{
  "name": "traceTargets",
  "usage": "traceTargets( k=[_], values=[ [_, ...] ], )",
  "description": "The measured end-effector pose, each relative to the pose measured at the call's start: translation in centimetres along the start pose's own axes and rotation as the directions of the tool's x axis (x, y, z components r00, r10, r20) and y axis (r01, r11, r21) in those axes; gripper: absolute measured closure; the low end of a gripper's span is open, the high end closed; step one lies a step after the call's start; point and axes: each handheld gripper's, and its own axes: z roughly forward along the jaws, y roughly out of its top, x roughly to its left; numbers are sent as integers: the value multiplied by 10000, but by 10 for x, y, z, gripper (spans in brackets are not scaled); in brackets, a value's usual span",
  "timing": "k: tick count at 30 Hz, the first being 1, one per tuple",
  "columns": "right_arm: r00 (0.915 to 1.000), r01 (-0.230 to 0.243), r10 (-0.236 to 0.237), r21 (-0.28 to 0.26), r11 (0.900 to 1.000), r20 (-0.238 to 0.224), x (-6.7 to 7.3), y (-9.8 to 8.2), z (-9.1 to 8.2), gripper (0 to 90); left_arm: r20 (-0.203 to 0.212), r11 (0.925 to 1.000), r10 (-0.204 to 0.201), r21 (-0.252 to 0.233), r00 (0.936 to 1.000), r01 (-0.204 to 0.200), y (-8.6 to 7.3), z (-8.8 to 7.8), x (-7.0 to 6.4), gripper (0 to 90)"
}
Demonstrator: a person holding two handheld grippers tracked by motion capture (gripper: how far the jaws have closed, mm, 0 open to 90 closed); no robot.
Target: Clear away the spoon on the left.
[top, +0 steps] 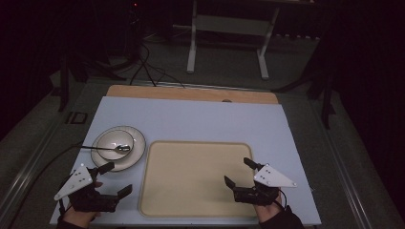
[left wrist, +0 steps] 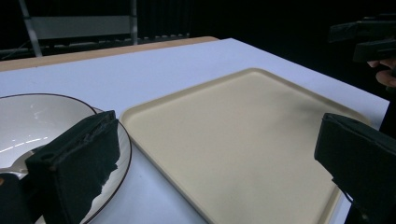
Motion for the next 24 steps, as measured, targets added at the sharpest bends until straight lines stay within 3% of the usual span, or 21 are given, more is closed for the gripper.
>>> traceTargets(
  k=[4,7,12,16,24],
  values=[
    [9999,17,-20,-156,9999,-153,1,1,-3,129,87,9999,67,140,9999,-68,1,-1,0,9],
    [9987,34,-37,-58,10000,-501,1,-1,-4,130,448,9989,143,439,9989,-163,0,2,0,8],
    [9980,-81,75,-92,9999,-624,3,1,-7,130,906,9956,249,877,9956,-329,0,7,-4,9],
    [9980,16,-21,-79,10000,-625,6,2,-9,130,1527,9896,370,1315,9876,-574,1,12,-11,8],
    [9976,181,-188,-122,9998,-661,10,3,-8,130,2511,9849,654,1390,9657,-1029,16,16,-30,9]
  ],
)
